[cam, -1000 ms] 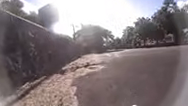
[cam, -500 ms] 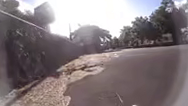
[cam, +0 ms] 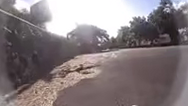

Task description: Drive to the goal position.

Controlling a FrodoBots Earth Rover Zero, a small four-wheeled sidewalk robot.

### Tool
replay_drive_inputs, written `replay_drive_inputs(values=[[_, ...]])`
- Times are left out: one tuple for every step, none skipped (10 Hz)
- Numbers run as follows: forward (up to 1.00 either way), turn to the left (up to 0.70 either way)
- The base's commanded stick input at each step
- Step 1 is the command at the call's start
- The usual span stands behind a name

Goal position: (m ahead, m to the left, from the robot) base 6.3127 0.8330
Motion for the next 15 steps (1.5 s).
replay_drive_inputs(values=[[0.70,-0.03],[0.70,-0.22],[0.70,-0.24],[0.70,-0.26],[0.70,-0.27],[0.70,-0.27],[0.70,-0.27],[0.70,-0.27],[0.70,-0.27],[0.70,-0.24],[0.70,-0.20],[0.70,-0.15],[0.70,-0.09],[0.70,-0.03],[0.70,0.00]])
